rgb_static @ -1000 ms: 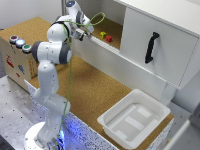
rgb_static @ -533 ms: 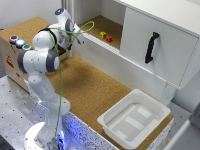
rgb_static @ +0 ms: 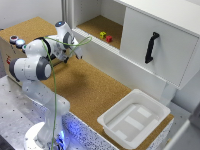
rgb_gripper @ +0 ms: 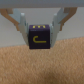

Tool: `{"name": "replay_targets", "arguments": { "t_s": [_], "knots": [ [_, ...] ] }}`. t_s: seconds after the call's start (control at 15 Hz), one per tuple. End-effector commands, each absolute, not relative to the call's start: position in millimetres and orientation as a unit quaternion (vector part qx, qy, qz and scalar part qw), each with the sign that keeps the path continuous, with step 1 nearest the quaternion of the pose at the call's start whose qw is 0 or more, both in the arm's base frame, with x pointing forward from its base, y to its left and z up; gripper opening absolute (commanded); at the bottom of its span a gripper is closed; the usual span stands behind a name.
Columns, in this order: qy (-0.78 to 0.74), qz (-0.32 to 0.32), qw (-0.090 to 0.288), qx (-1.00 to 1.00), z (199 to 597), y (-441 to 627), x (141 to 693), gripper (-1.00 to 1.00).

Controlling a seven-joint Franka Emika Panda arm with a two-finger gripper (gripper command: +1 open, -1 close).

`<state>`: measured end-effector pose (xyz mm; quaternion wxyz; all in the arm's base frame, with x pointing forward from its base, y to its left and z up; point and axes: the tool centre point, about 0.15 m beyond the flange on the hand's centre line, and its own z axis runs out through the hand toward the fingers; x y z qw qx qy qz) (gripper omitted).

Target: Place the purple object on the table

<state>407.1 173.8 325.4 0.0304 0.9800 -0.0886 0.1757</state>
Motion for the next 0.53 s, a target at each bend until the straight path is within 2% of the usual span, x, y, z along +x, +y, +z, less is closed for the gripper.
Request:
{"name": "replay_targets", "arguments": {
  "t_s": [0.0, 0.47],
  "knots": [
    [-0.014, 0.142, -0.045, 0.989, 259, 139, 402, -1.00],
    [0.029, 0.113, -0.061, 0.991, 205, 115, 388, -1.00]
  ]
}}
